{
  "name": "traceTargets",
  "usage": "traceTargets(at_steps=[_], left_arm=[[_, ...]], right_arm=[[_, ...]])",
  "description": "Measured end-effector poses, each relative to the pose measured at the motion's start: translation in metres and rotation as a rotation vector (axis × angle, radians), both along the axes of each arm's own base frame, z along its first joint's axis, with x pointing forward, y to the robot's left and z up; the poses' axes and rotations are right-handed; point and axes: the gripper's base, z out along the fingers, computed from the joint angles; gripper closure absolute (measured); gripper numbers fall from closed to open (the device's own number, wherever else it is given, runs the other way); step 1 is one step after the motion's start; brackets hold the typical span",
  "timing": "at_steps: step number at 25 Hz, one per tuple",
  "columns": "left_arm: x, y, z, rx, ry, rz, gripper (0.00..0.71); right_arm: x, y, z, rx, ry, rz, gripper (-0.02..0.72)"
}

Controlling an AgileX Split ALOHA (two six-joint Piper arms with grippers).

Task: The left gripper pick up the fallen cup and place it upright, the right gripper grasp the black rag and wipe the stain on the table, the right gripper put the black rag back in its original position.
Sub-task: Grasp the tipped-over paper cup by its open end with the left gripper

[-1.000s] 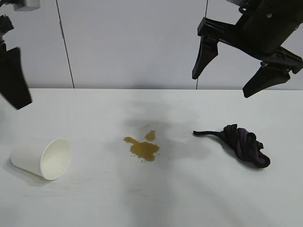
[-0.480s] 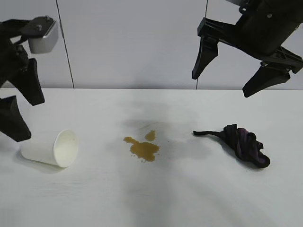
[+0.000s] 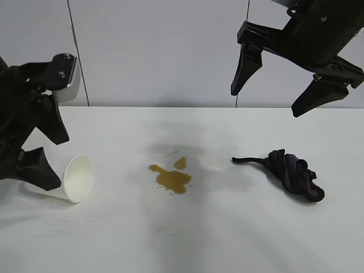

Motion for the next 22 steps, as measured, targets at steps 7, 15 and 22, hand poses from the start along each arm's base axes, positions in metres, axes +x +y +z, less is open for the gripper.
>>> traceTargets(at_steps=[7, 15, 22], left_arm=[[0.005, 0.0, -0.029, 0.034, 0.045, -0.032, 0.084], [0.006, 0.0, -0.043, 0.05, 0.058, -0.049, 0.146], [0.007, 0.0, -0.049, 0.059, 0.062, -0.069, 0.282]], right_arm=[[0.0, 0.0, 0.0, -0.004, -0.002, 0.007, 0.021], [0.0, 0.0, 0.0, -0.01, -0.005, 0.02, 0.021], [0.0, 0.0, 0.0, -0.011, -0.005, 0.021, 0.021]])
